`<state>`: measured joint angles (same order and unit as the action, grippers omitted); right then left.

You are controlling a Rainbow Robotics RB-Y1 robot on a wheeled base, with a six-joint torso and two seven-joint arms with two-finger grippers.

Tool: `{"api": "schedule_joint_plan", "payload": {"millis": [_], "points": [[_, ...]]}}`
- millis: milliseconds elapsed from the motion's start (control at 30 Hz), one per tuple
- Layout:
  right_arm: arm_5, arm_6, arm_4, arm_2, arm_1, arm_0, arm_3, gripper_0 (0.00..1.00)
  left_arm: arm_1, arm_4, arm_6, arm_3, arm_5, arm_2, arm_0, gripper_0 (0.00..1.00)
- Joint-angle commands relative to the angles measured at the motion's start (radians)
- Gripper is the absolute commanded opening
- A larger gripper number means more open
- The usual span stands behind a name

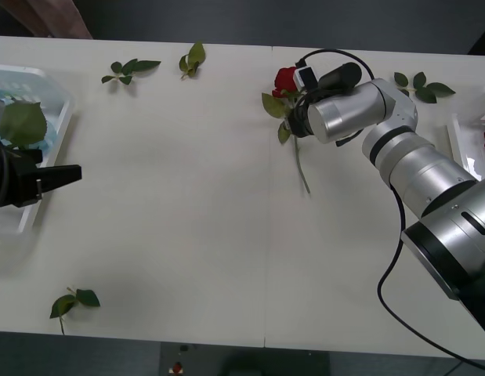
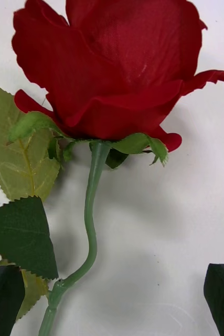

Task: Put the red flowers into the right box and the blue flowers into the left box

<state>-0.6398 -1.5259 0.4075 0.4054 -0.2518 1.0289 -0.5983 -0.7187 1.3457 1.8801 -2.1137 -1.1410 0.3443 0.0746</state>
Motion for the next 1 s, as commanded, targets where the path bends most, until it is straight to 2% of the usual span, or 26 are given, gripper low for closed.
{"api": "schedule_joint_plan", "payload": {"millis": [33,367,633,1000], "points": [[0.009,0.033,0.001,-0.008,0.020,0.022,-0.018,1.00,0.009,-0.003,-0.042,-0.074,0.024,-0.079,-0.053,1.00],[0.025,0.035,0.004,0.003,0.028,0.005,-0.018,1.00,0.007,0.016,-0.044,-0.118,0.115,-0.278,-0.119,1.00],[0.055,0.038,0.004,0.024,0.029,-0.018,-0.018,1.00,-0.059,0.072,-0.036,-0.121,0.202,-0.409,-0.173,1.00],[0.060,0.041,0.002,0.043,0.029,-0.026,-0.018,1.00,-0.079,0.153,-0.013,-0.121,0.205,-0.423,-0.185,1.00]]}}
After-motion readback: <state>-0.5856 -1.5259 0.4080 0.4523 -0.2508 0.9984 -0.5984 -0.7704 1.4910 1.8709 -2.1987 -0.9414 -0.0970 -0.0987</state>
